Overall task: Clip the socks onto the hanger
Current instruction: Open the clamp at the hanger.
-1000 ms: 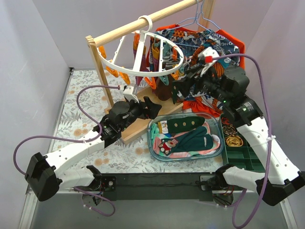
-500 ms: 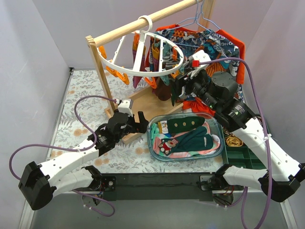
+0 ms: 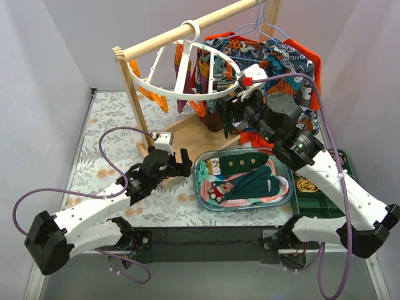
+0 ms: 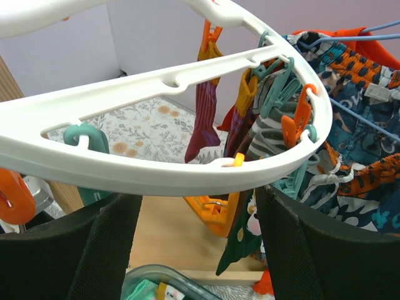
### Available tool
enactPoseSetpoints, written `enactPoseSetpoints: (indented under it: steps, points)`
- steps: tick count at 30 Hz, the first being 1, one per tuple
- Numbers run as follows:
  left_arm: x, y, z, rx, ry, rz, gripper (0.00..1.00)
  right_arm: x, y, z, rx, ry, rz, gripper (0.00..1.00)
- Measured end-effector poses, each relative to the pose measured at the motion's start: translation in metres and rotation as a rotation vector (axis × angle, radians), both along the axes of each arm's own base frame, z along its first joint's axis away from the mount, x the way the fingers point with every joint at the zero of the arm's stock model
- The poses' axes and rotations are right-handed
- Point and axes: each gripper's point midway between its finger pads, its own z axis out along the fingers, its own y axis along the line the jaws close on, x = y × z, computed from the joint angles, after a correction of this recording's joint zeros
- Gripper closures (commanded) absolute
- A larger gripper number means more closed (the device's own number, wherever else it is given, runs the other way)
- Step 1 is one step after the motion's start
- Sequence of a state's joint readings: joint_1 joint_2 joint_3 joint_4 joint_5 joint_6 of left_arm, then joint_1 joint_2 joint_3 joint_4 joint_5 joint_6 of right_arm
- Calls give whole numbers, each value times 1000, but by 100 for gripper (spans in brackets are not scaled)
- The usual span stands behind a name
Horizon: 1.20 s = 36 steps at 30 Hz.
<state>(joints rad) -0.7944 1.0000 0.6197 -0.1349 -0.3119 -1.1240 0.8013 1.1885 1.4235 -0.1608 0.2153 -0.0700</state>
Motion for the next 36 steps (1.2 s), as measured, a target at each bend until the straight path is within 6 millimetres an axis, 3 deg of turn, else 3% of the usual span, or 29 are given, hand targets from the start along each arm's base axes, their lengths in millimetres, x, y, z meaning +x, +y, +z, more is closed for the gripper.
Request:
enactPoseSetpoints:
  steps: [12,19,36]
  points:
    - [0,-1,-3,1,11,2,2,9,-4,9,28,-34,-93,32]
    - [0,-1,-3,0,11,1,2,18,-2,-1,1,-20,-124,51]
    - [-5,-8,-3,-7,17,-33,2,18,-2,-1,34,3,-132,91]
